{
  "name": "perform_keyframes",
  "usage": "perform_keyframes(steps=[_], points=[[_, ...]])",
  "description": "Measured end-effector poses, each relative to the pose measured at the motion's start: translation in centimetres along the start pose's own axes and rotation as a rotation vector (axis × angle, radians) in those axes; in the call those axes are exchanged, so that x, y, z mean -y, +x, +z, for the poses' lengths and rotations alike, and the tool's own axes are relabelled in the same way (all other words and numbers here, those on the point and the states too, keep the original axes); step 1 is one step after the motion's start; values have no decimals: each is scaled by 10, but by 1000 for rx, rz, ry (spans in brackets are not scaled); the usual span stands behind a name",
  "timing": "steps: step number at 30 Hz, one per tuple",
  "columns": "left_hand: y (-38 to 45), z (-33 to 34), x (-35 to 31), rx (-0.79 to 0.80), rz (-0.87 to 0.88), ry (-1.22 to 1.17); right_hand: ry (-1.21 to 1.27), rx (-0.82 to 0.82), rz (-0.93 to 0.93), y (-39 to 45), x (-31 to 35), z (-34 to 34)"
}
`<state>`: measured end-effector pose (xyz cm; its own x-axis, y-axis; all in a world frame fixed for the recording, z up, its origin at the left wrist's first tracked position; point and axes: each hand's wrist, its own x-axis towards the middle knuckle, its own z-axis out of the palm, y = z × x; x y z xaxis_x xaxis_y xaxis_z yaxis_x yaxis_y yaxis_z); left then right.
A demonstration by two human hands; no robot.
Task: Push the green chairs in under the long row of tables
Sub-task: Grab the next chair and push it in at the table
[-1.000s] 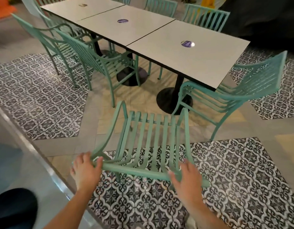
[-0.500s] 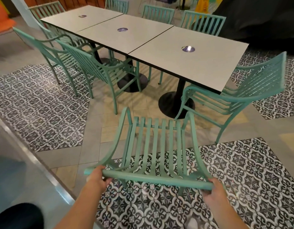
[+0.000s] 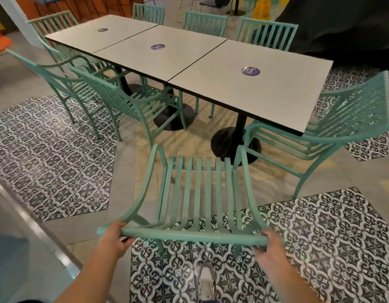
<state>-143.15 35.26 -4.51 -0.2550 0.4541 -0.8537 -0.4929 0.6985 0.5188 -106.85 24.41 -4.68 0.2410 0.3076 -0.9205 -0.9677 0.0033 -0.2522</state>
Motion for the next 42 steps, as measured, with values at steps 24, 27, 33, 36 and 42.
perform_keyframes(steps=[24, 27, 33, 36, 42], points=[[164, 104, -256, 99, -54, 341, 130, -160, -50, 47, -97, 208], [180, 126, -287, 148, -55, 380, 127, -117, -84, 45, -113, 235], [210, 154, -334, 194, -82, 404, 123, -132, -121, 59, -139, 262], [215, 168, -341, 213, -112, 429, 216, -35, -26, 82, -136, 262], [229, 194, -354, 226, -97, 429, 99, -104, -169, 61, -131, 296]])
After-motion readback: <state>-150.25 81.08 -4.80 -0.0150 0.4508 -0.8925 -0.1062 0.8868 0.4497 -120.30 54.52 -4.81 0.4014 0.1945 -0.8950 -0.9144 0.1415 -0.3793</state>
